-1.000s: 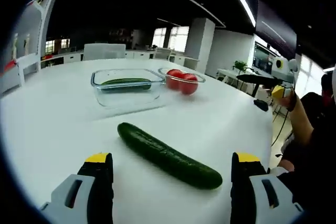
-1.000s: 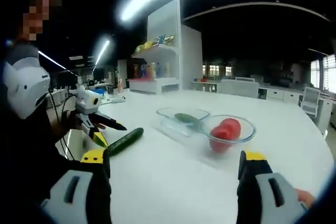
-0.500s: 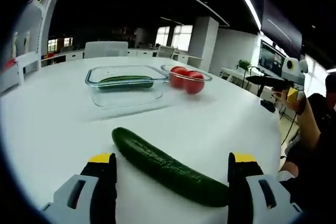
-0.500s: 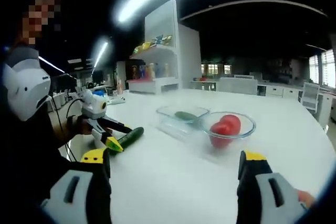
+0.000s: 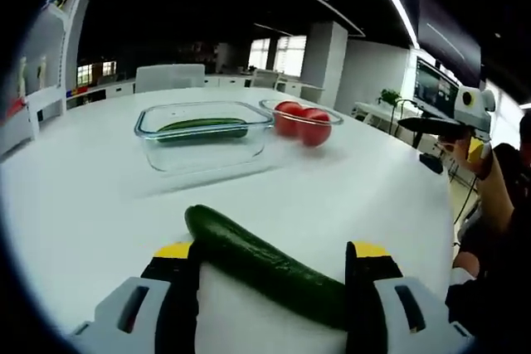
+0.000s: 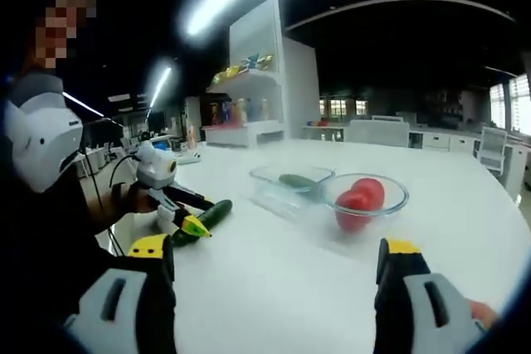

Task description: Sort the scattered tomatoes and cucumbers on the table and place them into their respective storage containers

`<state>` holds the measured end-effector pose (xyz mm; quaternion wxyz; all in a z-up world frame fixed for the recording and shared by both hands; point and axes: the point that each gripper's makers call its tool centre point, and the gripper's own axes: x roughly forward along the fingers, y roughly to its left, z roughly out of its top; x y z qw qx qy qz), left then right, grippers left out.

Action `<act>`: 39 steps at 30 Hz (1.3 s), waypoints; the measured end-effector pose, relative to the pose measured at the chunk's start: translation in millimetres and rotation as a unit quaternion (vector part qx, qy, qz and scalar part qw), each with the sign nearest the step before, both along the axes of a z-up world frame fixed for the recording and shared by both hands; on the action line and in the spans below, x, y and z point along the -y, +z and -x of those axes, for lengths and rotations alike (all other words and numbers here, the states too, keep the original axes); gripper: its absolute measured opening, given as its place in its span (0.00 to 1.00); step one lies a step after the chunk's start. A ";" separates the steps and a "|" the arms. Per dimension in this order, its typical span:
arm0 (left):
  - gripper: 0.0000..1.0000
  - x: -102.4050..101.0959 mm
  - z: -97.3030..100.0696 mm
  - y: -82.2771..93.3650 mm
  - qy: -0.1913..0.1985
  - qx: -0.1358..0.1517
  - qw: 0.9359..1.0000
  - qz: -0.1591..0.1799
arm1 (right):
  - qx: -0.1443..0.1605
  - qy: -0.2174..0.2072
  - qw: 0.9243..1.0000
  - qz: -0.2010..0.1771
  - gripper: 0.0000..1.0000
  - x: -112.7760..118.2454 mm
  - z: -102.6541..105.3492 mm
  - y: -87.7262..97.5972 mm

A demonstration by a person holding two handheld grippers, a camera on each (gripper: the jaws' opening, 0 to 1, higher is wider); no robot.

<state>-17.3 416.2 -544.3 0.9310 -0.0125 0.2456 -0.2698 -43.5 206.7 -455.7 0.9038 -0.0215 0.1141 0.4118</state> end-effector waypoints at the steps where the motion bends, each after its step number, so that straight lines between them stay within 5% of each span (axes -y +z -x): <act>1: 0.71 0.4 -0.4 -0.1 0.000 -0.001 1.000 -0.001 | 0.000 0.000 1.000 0.001 0.97 -0.1 0.1 -0.4; 14: 0.49 7.2 -3.3 -1.1 -0.022 -0.006 1.000 -0.001 | 0.000 -0.001 1.000 -0.002 0.97 0.8 1.2 -0.2; 25: 0.44 14.3 -4.4 -2.8 -0.071 -0.013 0.997 -0.022 | 0.001 0.002 1.000 -0.001 0.97 -0.3 1.6 0.6; 31: 0.32 27.6 5.2 -6.0 -0.159 -0.009 0.986 -0.051 | 0.002 0.002 1.000 0.004 0.96 -0.1 1.8 1.1; 39: 0.28 25.9 0.4 -8.6 -0.189 0.001 0.980 -0.065 | 0.002 -0.001 1.000 0.009 0.95 1.7 1.8 -0.9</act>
